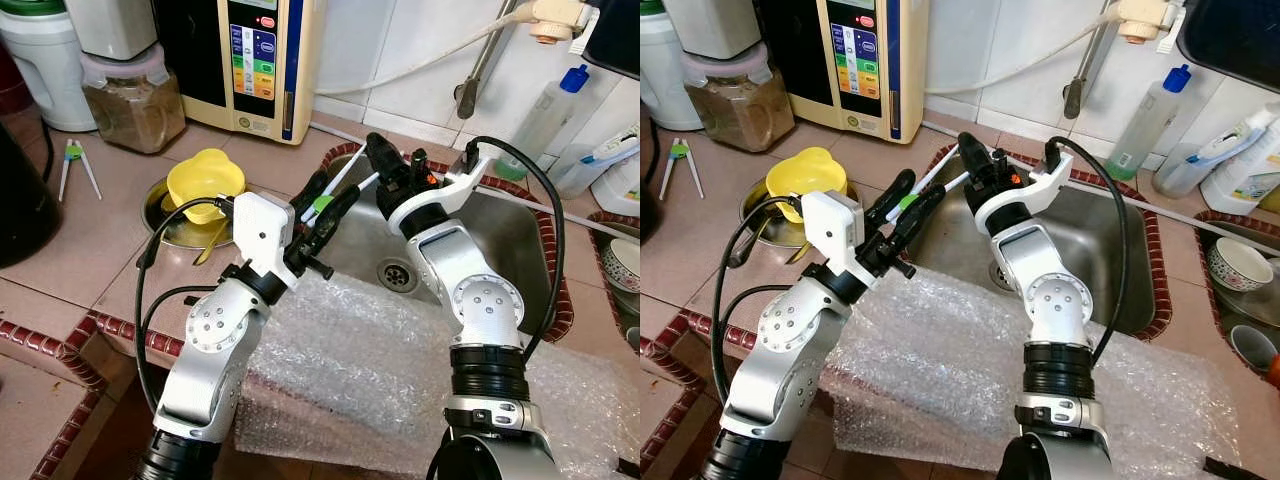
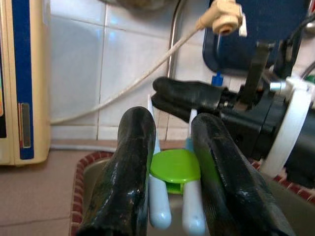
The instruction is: Kitchen organization
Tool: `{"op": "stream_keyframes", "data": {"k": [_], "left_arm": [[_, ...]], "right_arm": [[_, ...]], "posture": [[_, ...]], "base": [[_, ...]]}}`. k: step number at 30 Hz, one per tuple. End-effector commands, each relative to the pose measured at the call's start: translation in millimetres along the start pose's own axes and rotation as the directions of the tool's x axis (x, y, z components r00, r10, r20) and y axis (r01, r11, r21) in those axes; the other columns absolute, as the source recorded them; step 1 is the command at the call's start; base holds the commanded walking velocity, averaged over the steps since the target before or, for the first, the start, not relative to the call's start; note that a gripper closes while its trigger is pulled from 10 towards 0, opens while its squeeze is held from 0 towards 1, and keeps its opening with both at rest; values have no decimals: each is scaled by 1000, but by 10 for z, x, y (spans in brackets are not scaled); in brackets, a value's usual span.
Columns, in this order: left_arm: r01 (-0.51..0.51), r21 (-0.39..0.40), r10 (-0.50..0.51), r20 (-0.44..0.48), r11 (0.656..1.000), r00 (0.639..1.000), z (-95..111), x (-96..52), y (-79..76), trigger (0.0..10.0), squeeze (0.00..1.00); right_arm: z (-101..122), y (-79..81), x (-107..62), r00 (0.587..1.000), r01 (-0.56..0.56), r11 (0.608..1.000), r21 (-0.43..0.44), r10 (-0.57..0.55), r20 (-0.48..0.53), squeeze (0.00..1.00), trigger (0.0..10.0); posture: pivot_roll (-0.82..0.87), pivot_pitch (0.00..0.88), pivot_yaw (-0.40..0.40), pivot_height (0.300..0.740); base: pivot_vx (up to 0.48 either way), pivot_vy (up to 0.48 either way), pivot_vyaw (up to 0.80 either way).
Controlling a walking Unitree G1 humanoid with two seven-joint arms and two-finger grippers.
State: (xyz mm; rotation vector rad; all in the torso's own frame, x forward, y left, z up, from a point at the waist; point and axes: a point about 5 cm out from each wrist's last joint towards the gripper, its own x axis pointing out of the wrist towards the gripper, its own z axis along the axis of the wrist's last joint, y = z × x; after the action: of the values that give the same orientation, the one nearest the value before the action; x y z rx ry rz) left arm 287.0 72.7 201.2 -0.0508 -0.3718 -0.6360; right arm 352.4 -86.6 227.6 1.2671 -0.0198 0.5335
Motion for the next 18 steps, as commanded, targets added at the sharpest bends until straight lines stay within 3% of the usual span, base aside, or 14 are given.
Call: {"op": "stream_keyframes", "data": {"k": [1, 2, 3, 4, 7, 13, 18], "left_arm": [[-9, -4, 9, -19, 1000, 1000, 1, 35, 35, 10000, 0], [-11, -11, 10, -36, 1000, 999, -18, 36, 44, 10000, 565], [-12, -14, 12, -49, 1000, 999, -30, 36, 50, 10000, 565], [2, -22, -3, -67, 1000, 998, -53, 34, 49, 10000, 1000], [48, -27, -50, -105, 999, 993, -103, 16, 30, 10000, 1000], [79, -35, -84, -149, 996, 985, -150, 6, 8, 10000, 1000], [128, -50, -136, -213, 991, 968, -208, -27, -18, 10000, 1000]], "right_arm": [[-110, 127, 107, 1000, -17, 1000, 13, 17, 14, 0, 0], [-97, 122, 110, 1000, -11, 1000, -8, 11, 19, 0, 0], [-88, 120, 111, 1000, -7, 1000, -22, 8, 22, 0, 0], [-59, 112, 118, 999, 5, 997, -72, -3, 35, 0, 0], [40, 90, 134, 996, 45, 983, -180, -30, 86, 0, 0], [250, 6, 112, 980, 136, 939, -315, -82, 179, 0, 0], [511, -142, 49, 947, 273, 834, -480, -145, 287, 0, 0]], "posture": [[108, 105, -112, 740], [108, 105, -112, 740], [108, 105, -112, 740], [112, 104, -109, 740], [112, 103, -107, 740], [111, 103, -104, 740], [115, 114, -106, 740]], "base": [[0, 0, 0], [0, 0, 0], [0, 0, 0], [0, 0, 0], [0, 0, 0], [0, 0, 0], [0, 0, 0]]}}
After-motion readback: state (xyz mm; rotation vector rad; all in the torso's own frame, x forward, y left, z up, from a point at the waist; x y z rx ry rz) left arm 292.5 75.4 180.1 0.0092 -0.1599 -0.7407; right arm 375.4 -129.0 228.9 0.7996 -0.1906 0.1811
